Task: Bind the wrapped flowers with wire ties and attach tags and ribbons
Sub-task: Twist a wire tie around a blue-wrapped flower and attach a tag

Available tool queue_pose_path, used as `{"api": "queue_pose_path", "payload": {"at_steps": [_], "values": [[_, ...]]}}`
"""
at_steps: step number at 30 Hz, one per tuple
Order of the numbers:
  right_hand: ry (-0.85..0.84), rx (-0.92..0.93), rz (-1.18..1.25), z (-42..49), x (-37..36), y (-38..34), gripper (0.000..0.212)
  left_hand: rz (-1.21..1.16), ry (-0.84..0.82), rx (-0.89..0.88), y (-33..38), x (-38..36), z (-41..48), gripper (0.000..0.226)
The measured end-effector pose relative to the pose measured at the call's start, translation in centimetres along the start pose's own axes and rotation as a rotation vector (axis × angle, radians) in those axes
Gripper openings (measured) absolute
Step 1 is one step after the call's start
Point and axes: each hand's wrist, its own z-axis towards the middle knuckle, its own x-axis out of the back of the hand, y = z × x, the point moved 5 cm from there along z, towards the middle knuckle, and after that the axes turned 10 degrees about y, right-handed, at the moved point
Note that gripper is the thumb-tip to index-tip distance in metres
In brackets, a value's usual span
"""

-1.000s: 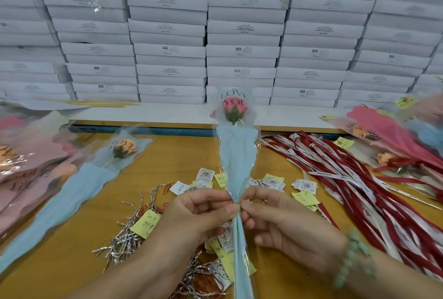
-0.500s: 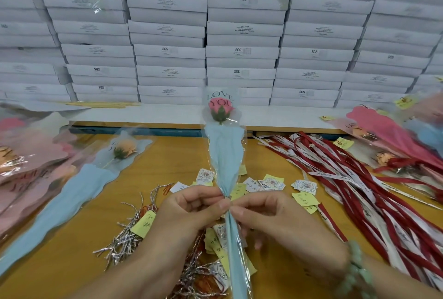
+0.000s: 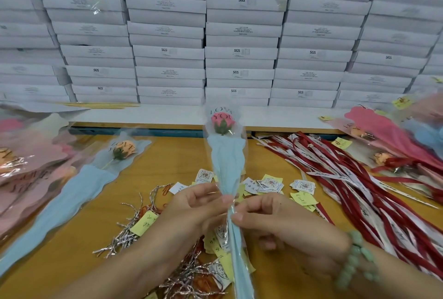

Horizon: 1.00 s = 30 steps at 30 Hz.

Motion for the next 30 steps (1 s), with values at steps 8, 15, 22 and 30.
{"api": "queue_pose_path", "payload": {"at_steps": [8, 15, 22, 30], "values": [[-0.097, 0.146, -0.653, 0.1, 3.0, -2.5, 0.043, 0.124, -0.101, -0.104, -0.3, 0.0, 0.3, 0.044], [0.661, 0.148, -1.358, 1.5, 18.3, -4.1, 0.011, 0.177, -0.099, -0.107, -0.5, 0.1, 0.5, 0.038], [0.720, -0.105, -1.456, 2.9, 25.6, 1.1, 0.021, 0.201, -0.110, -0.118, -0.6, 0.0, 0.7, 0.041], [0.775, 0.046, -1.362, 3.2, 25.2, 0.6, 0.029, 0.199, -0.116, -0.105, -0.7, -0.1, 0.8, 0.043]]}}
